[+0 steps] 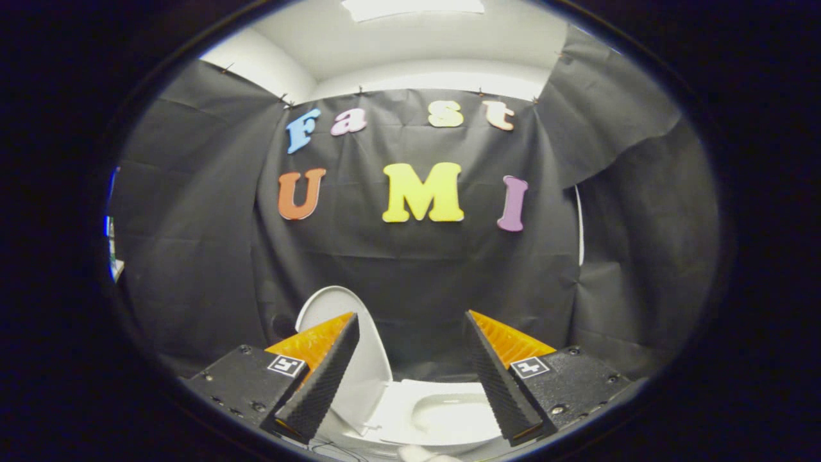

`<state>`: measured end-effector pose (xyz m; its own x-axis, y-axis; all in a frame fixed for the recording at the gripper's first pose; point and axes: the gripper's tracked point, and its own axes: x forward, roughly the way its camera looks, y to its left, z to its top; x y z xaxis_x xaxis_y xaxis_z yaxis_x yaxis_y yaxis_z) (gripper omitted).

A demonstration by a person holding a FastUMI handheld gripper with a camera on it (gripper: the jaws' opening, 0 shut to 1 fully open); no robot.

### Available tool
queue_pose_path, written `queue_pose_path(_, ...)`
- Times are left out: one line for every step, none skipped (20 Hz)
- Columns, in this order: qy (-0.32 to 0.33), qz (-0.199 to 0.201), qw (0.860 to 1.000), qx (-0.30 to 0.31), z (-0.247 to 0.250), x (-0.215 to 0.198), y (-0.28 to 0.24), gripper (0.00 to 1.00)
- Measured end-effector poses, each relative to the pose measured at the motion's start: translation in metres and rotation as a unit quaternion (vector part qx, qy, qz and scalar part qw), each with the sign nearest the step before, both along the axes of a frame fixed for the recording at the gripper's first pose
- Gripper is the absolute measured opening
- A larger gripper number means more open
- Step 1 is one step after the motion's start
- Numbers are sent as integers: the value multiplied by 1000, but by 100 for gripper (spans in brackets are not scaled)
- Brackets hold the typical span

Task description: Open the toilet lid.

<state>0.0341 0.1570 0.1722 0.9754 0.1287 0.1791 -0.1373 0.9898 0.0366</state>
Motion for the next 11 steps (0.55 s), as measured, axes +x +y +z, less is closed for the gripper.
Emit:
queue_pose_path(0,-6,1000,8,-8,-3,-14,100)
queue_pose_path(-1,-10,1000,14,-16,-6,-26,100)
queue_pose_path(-1,-18,1000,19,-25,-8,-39,100)
queue_pose_path(1,-24,999,21,-34,-10,-51,100)
queue_pose_path(9,-32,999,23,-47,-9,-62,100)
queue_pose_path(18,-39,999,23,-60,-10,-74,100)
queue_pose_path(22,-45,998,24,-73,-12,-85,100)
queue_pose_path(25,-51,998,26,-82,-14,-96,100)
queue_pose_path(25,-58,998,26,-91,-16,-107,100)
queue_pose_path(27,-67,997,24,-102,-15,-117,100)
queue_pose_path(31,-78,996,19,-112,-16,-127,100)
